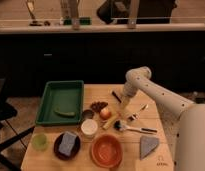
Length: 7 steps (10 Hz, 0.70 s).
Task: Place eraser in tray
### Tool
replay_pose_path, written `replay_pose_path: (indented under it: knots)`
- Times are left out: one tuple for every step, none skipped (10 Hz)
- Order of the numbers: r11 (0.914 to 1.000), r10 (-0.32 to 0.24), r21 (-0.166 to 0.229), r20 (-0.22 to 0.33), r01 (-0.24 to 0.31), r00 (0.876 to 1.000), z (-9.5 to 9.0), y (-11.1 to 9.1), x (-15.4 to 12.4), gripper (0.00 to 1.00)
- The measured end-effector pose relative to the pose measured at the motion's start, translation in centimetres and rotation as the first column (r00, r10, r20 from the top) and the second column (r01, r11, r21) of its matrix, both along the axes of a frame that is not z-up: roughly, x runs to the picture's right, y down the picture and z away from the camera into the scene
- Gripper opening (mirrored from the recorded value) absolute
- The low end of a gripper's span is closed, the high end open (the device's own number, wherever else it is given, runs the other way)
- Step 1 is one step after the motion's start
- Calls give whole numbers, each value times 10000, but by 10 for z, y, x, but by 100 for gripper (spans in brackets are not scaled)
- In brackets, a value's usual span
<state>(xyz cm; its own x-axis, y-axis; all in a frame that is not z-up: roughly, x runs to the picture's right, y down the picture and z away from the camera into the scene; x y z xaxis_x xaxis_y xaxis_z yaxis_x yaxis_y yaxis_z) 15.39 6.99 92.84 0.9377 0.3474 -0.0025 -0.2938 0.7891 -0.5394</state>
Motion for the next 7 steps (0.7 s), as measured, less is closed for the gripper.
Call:
replay_pose_path:
  knots:
    - [9994, 331, -109, -148, -333, 9993, 5, 0, 1, 80]
    - [9972, 711, -216, -327, -718, 9969, 11, 0, 1, 80]
    - [9937, 1066, -301, -508, -1082, 9930, 16, -1, 2, 80]
    - [9885, 1442, -358, -762, -1472, 9866, 20, -1, 3, 80]
    - [9819, 1818, -346, -1093, -1865, 9773, 22, -3, 5, 80]
    - [9763, 2090, -278, -1387, -2148, 9680, 24, -6, 6, 80]
    - [9716, 2296, -196, -1624, -2357, 9597, 25, -8, 5, 80]
